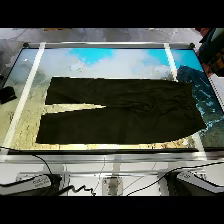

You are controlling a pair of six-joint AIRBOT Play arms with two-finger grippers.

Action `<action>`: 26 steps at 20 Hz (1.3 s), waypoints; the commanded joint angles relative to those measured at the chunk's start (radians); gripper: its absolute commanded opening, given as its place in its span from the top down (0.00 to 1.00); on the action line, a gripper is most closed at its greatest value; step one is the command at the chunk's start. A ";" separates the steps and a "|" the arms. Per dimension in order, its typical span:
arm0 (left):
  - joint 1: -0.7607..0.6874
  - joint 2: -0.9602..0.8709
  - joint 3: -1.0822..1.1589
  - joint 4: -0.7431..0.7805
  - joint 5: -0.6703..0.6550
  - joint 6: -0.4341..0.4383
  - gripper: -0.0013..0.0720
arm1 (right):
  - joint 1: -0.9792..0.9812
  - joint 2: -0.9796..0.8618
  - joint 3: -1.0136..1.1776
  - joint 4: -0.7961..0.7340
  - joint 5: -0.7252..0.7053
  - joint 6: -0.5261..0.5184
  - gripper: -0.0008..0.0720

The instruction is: Fold the clothes and pants, and hang the long-sleeved shirts on hangers.

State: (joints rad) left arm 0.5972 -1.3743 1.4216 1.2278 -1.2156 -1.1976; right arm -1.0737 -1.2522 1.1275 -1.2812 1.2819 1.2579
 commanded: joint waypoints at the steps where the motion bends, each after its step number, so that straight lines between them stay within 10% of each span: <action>1: 0.002 0.156 -0.171 0.106 0.030 -0.014 0.96 | -0.137 0.009 -0.117 0.072 0.089 0.004 0.94; 3: 0.002 0.209 -0.275 0.072 0.039 -0.015 0.96 | -0.141 0.008 -0.196 0.182 -0.024 0.004 0.77; 4: 0.002 0.218 -0.312 0.047 0.035 -0.019 0.95 | -0.137 0.007 -0.236 0.240 -0.078 0.003 0.49; 5: 0.002 0.216 -0.332 0.019 0.017 -0.019 0.76 | -0.126 0.005 -0.271 0.274 -0.128 0.003 0.24; 6: 0.002 0.214 -0.346 -0.016 0.000 -0.019 0.38 | -0.108 0.001 -0.305 0.286 -0.180 0.003 0.20; 7: 0.002 0.211 -0.351 -0.050 -0.019 -0.026 0.14 | -0.086 -0.005 -0.332 0.283 -0.230 0.003 0.21; 18: 0.003 0.209 -0.372 -0.031 -0.099 -0.176 0.14 | 0.078 -0.189 -0.373 0.551 -0.647 -0.128 0.38; 21: 0.003 0.209 -0.414 -0.021 -0.116 -0.176 0.14 | 0.078 -0.207 -0.373 0.552 -0.666 -0.157 0.57; 23: 0.003 0.209 -0.456 0.019 -0.132 -0.196 0.14 | 0.078 -0.209 -0.373 0.551 -0.653 -0.156 0.94; 26: 0.003 0.209 -0.517 0.090 -0.149 -0.209 0.27 | 0.078 -0.209 -0.373 0.547 -0.628 -0.165 0.94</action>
State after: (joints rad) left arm 0.5991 -1.1656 0.9531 1.2556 -1.3403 -1.3891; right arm -0.9974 -1.4551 0.7551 -0.7364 0.6456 1.1065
